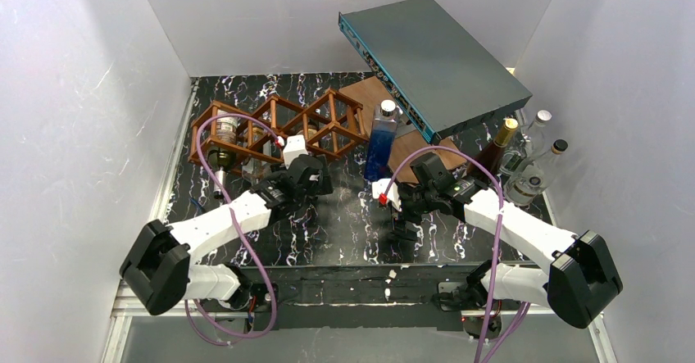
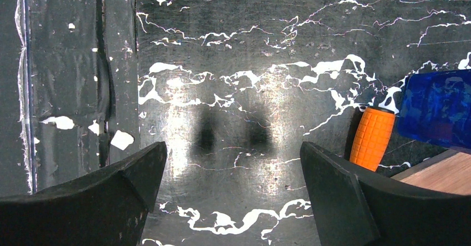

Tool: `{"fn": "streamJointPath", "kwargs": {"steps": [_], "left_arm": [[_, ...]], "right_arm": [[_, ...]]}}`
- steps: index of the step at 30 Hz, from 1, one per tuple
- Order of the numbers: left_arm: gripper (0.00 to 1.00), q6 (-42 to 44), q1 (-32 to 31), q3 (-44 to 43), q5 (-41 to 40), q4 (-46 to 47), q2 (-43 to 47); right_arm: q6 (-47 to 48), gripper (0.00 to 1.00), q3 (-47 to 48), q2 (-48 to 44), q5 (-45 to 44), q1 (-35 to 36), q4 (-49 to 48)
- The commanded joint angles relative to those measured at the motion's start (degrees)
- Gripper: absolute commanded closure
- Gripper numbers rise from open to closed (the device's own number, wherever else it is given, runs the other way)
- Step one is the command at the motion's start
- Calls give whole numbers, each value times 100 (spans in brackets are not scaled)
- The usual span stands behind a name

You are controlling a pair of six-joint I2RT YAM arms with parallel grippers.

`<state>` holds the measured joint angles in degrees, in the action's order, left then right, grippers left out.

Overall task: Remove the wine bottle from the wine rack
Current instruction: Pick up the wine bottle from the wine rack.

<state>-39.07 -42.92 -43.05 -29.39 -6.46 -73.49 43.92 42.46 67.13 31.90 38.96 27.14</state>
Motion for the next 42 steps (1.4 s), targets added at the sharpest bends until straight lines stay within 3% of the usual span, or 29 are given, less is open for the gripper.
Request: {"fn": "streamJointPath", "kwargs": {"steps": [1,10,12,15,18,20,26,42], "left_arm": [[8,225,6,-170,401,-819,478],[5,1036,11,-711,1419,-2270,1180],[5,1451,6,-1186,1759,-3029,1484],[4,2353,76,-2363,762,-4481,1828],[5,2879,363,-2841,-278,-5061,1948],[4,3391,945,-2078,-703,-4416,2739],[4,3725,2211,-1180,-124,-3410,3321],[19,3485,4946,-498,2681,-1769,2433]], "right_arm": [[90,0,9,-34,123,-30,73],[120,0,8,-34,132,-30,90],[140,0,8,-8,133,-35,99],[160,0,17,-7,132,-37,116],[186,0,17,-24,141,-42,125],[209,0,26,-12,154,-32,152],[221,0,19,-34,184,-31,162],[248,0,17,-69,253,-30,202]]}}
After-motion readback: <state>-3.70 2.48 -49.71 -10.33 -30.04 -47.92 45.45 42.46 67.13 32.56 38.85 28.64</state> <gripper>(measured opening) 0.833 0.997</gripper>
